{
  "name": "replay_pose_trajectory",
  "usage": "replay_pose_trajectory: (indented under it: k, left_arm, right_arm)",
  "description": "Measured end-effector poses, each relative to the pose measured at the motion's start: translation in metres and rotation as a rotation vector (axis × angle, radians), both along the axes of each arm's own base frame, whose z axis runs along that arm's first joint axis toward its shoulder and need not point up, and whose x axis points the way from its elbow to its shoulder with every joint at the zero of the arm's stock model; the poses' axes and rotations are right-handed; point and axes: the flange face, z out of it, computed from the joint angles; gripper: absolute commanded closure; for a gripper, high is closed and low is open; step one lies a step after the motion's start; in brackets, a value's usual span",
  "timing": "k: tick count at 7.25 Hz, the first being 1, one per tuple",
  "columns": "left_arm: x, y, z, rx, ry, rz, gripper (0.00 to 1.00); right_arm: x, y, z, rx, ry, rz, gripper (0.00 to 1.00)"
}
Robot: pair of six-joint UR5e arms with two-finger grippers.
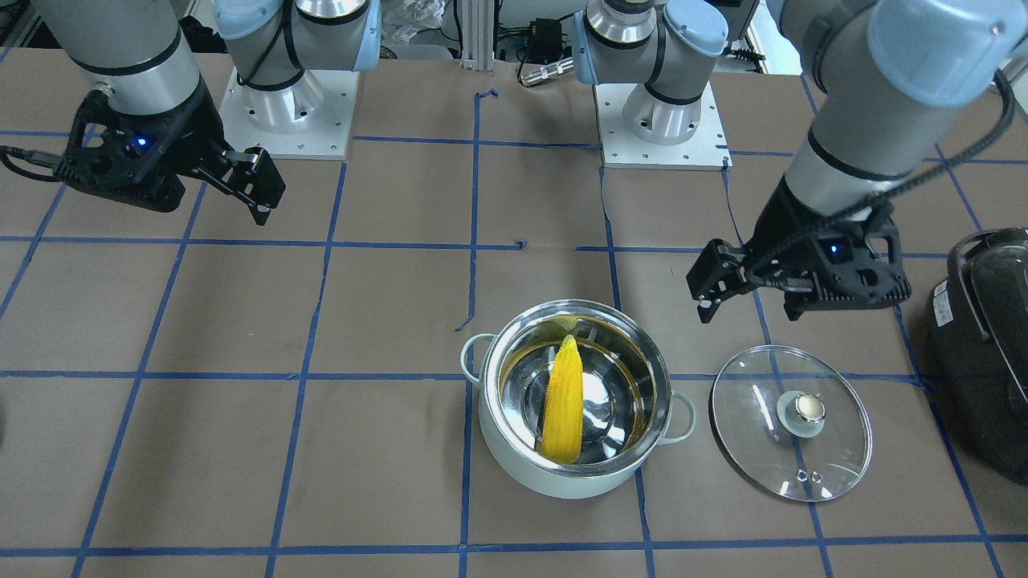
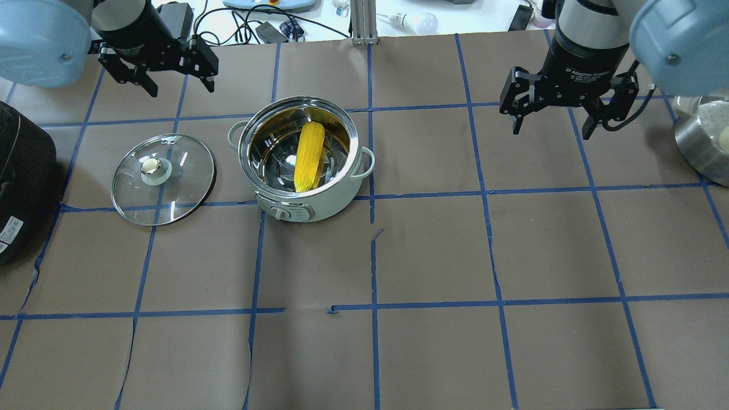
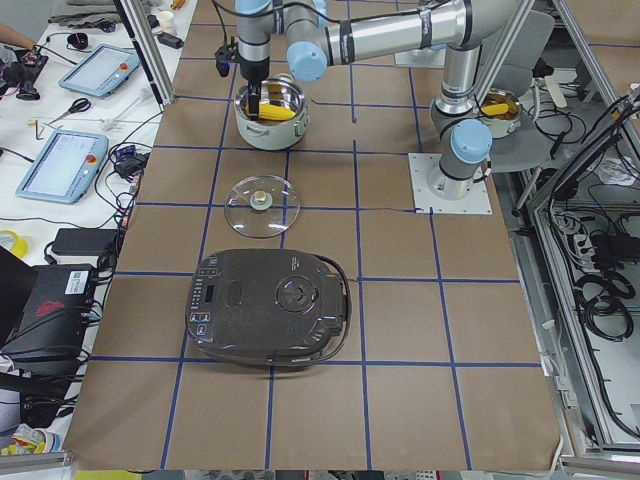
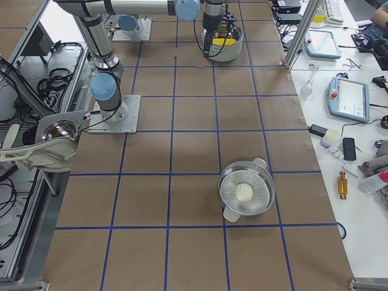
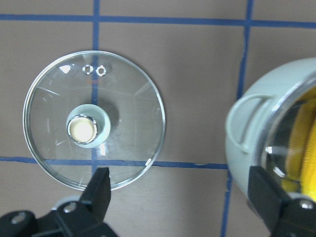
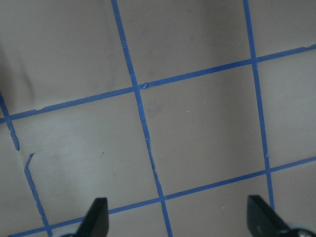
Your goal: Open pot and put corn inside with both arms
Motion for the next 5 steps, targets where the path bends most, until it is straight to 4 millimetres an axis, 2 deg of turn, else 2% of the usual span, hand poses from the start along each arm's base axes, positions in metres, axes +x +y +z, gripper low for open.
replay_pose_trajectory:
  k: [2,3,5]
  left_arm:
    - [-0.018,0.036,0.022,0.039,0.003,-0.013,0.00]
    - [-0.020,0.048,0.025,0.048,0.004,-0.018,0.00]
    - [-0.020,0.058,0.022,0.053,0.002,-0.021,0.00]
  right_arm:
    - [0.003,0.002,0.002,-0.001,-0.042,0.029,0.00]
    - [0.004,0.005,0.004,-0.006,-0.052,0.036,0.00]
    - [0.006,0.010,0.011,-0.018,-0.055,0.044,0.00]
